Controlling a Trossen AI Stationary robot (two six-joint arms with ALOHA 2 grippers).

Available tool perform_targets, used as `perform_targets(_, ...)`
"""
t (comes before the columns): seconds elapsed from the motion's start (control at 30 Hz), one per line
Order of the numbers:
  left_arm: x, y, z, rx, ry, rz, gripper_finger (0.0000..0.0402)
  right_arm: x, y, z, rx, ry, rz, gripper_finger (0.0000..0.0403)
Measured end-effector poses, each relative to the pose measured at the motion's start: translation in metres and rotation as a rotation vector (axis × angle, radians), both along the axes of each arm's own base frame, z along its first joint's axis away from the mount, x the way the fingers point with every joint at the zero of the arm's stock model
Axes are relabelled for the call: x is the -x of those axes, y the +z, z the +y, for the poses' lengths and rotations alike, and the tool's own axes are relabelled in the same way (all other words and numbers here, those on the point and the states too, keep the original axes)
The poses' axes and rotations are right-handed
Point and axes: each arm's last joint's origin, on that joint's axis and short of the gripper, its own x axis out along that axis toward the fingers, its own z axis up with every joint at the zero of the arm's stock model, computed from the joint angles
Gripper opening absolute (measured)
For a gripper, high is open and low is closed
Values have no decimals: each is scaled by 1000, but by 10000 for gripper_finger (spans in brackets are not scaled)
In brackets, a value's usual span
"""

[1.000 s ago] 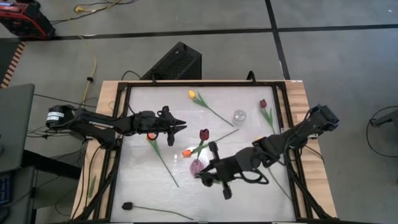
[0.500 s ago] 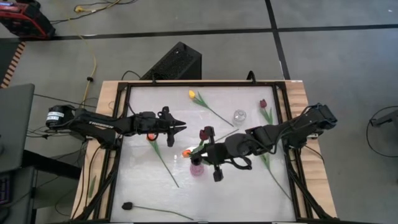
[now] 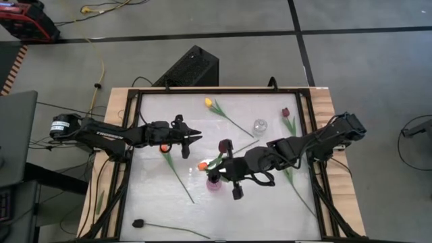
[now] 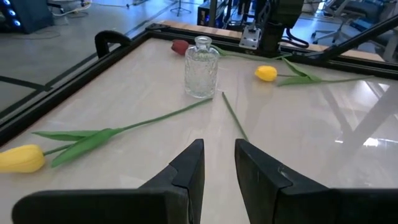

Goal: Sort flowers into vase by color
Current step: Put the top black flower into the violet vase

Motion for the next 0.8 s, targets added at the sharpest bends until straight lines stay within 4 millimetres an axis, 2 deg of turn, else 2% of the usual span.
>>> perform_targets(0.27,0,0,1,-6,21,-1,77,9,6,7,-12,28,-11,34)
perform_targets(0.8,0,0,1,-5,21,0,77,5,4,2,-40,2,-1,35)
